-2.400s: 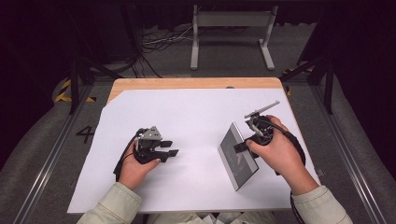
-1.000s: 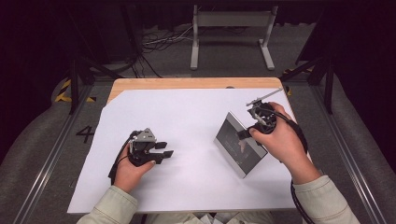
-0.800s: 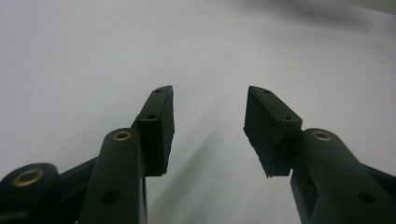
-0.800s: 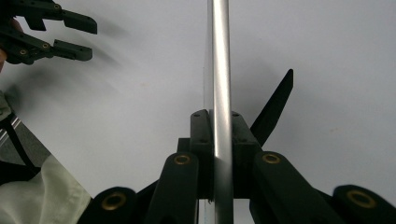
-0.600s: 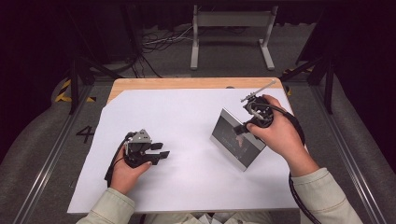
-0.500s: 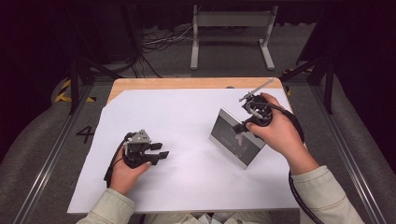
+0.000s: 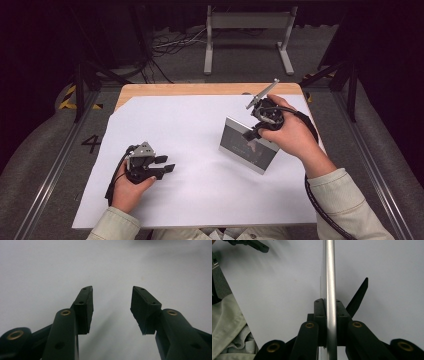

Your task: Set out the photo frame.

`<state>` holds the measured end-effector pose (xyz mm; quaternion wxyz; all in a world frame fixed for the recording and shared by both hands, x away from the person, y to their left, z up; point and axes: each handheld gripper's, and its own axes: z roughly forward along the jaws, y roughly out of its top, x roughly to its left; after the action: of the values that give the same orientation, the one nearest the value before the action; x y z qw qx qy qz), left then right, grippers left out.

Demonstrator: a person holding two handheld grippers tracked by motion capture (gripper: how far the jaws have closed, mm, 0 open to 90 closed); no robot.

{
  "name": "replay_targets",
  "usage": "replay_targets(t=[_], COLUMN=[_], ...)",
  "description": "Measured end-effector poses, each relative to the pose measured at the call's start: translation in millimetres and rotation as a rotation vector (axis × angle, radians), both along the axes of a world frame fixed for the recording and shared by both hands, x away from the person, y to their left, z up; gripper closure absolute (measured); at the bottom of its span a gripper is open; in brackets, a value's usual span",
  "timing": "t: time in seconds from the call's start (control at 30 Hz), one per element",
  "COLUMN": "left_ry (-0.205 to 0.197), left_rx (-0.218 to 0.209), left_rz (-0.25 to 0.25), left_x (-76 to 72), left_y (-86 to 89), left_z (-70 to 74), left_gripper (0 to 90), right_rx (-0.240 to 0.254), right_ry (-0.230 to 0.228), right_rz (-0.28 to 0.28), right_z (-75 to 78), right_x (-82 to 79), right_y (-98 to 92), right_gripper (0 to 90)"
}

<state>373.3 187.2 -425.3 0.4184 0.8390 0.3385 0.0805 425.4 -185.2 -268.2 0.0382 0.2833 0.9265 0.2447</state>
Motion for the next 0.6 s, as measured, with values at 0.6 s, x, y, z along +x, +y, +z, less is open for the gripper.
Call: replay_targets(t=[0.6], left_ry=[-0.01], left_rx=[0.004], left_rz=[0.008], left_x=[-0.2], left_y=[5.2], left_z=[-0.1], left_gripper=[53.6], right_rx=[-0.012], right_ry=[-0.029], right_rz=[0.207], right_z=[0.5], right_x=[12.5], right_y=[16.6], right_gripper=[83.9])
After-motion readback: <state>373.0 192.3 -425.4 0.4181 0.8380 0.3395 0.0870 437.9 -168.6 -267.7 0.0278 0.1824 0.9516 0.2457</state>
